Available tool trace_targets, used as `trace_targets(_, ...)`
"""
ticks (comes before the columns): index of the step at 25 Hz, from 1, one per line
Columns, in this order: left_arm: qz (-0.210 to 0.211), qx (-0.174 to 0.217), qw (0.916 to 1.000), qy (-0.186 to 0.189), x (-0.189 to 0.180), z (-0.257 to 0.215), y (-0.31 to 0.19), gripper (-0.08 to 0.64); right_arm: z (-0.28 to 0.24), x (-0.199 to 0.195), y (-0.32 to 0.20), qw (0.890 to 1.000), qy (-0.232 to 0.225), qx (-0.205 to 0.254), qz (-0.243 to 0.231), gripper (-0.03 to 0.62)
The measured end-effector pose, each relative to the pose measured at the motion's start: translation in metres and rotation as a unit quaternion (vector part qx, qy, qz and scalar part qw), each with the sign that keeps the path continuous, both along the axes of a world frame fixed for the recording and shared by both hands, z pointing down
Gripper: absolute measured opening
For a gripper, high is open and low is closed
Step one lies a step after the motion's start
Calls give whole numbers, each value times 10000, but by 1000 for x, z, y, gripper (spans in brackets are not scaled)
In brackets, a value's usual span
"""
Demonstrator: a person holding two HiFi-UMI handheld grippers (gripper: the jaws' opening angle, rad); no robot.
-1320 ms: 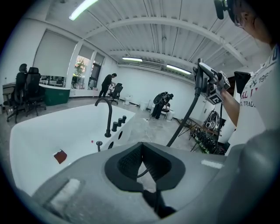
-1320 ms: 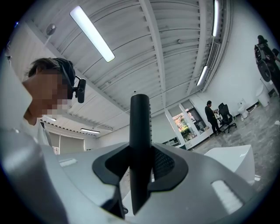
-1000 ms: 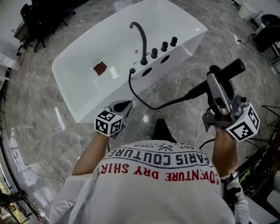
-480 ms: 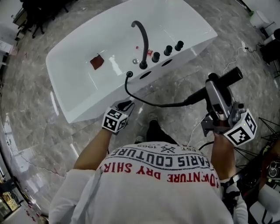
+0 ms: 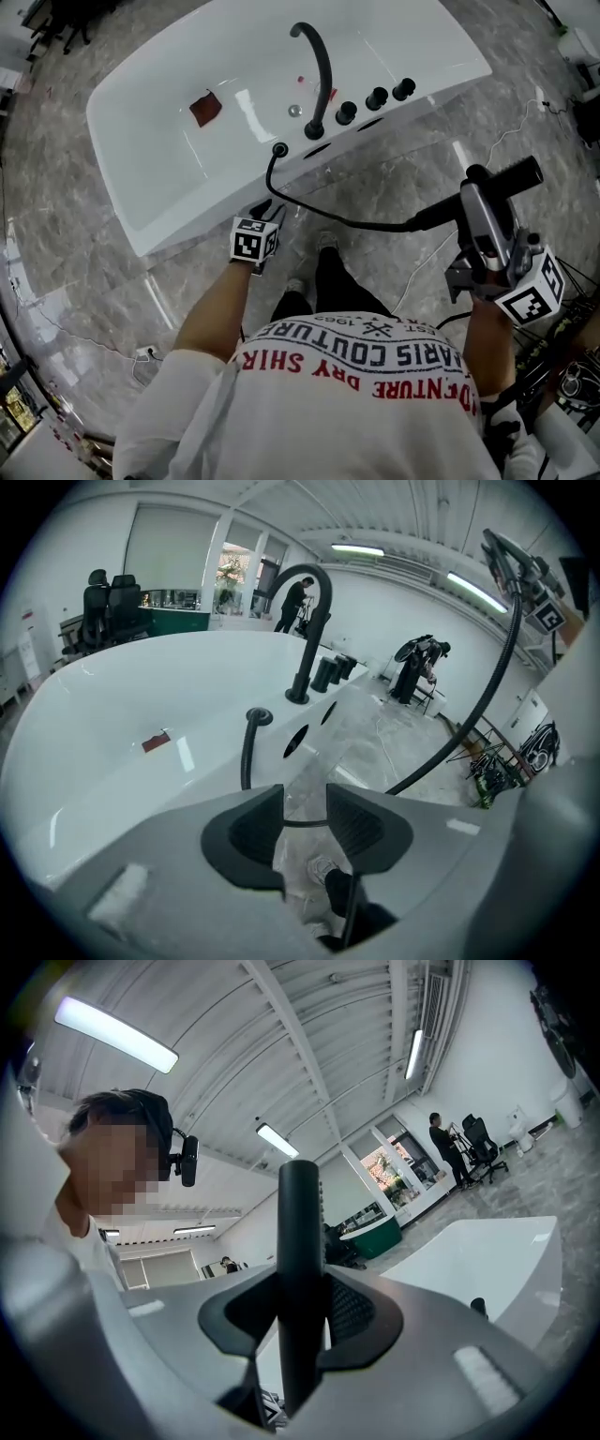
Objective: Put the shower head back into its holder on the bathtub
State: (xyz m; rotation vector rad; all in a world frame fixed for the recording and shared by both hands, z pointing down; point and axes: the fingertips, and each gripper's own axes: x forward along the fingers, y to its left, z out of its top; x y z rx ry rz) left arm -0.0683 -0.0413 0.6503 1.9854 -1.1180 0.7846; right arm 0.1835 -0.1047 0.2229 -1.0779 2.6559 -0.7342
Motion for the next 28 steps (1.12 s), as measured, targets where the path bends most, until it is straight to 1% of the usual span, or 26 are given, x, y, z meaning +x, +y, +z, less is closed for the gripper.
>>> trace_targets(5,-407,-75,9982,-424,-21,37,-15,152,10,1,-15,9999,83,-63,-49,124)
trace_targets(12,-938,-231,9931,-658,-31,68,-27,158,27,8,-25,9998,38,-202,-49,124)
trace_targets(15,-1113,-257,9891,-925,-40,76,-37,158,33,10,-33,9997,14,-260,-22,123)
trace_targets(17,-1184,-325,9870,-1039,-45,87,-46,156,37,6,-43,9995,32,-316,-35,123)
trace_targets(21,-1312,-311,9847,-1104,-43,98,-53,145,43,6,-49,9991,104,-403,-45,123)
trace_targets(22,-1343,-290,9840,-1131,-43,98,-53,129,44,7,-50,9991,112,-412,-34,123)
trace_targets(23,-1366,-275,9834,-1161,-43,98,-54,92,45,7,-51,9990,116,-420,-21,123)
trace_targets(24,-1381,-275,9830,-1181,-42,98,-54,73,45,8,-52,9990,118,-432,-11,123)
trace_targets(28,-1365,-340,9837,-1119,-40,96,-53,70,51,8,-54,9986,139,-516,-30,123)
